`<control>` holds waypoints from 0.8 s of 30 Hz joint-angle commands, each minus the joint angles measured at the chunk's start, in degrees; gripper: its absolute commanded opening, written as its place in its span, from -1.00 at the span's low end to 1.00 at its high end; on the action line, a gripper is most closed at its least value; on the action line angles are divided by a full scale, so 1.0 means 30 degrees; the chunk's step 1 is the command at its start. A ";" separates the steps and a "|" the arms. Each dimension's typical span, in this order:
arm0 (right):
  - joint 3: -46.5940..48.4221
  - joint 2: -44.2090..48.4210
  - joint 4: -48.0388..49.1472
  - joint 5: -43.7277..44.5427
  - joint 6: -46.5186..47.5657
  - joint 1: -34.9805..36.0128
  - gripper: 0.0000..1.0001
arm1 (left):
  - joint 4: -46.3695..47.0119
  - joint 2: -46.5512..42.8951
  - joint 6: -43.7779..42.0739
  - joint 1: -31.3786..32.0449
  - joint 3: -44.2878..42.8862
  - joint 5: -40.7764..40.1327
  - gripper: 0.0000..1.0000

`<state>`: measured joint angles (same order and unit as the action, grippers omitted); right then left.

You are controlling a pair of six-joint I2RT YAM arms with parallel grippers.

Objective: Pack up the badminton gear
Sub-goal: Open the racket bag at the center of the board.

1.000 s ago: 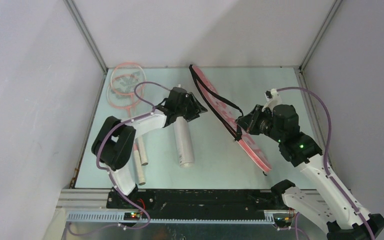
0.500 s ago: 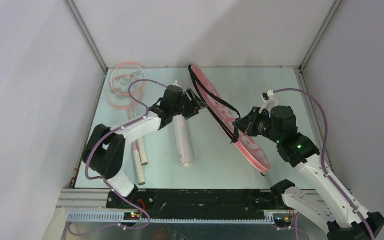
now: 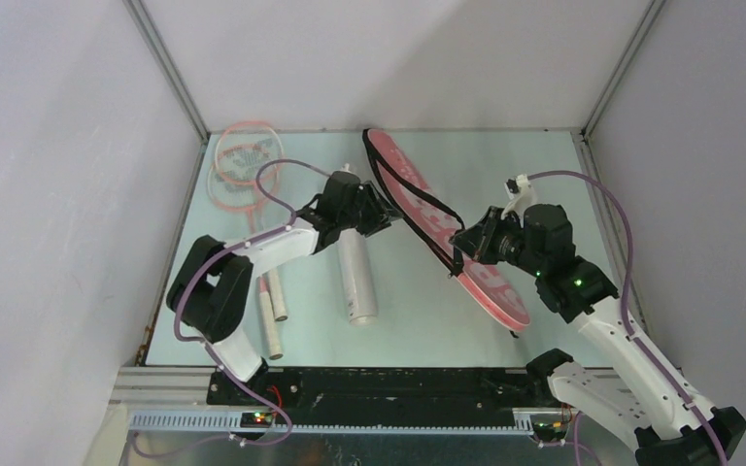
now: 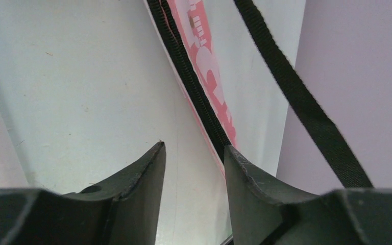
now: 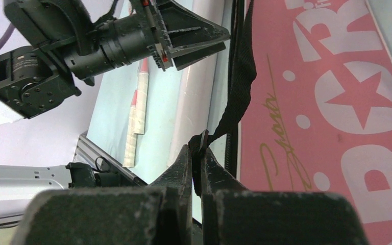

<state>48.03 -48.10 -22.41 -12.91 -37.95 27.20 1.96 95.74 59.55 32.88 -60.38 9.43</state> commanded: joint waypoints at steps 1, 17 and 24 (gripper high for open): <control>-0.0107 -0.0023 0.1608 -0.0504 0.0105 0.0102 -1.00 | 0.0353 0.0944 0.0220 0.0080 -0.0422 0.0320 -0.07; -0.0716 0.0592 0.2205 -0.1963 -0.0221 0.0029 -1.00 | 0.2121 0.2494 -0.0890 0.0384 -0.2137 0.0812 -1.00; -0.0950 0.1344 0.2880 -0.1676 -0.0467 -0.0069 -1.00 | 0.4844 0.2659 0.0964 -0.0085 -0.2179 0.4008 0.30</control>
<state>45.12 -45.30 -18.02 -17.41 -38.89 27.24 7.09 104.22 58.19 33.41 -67.92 15.49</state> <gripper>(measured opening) 0.033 0.500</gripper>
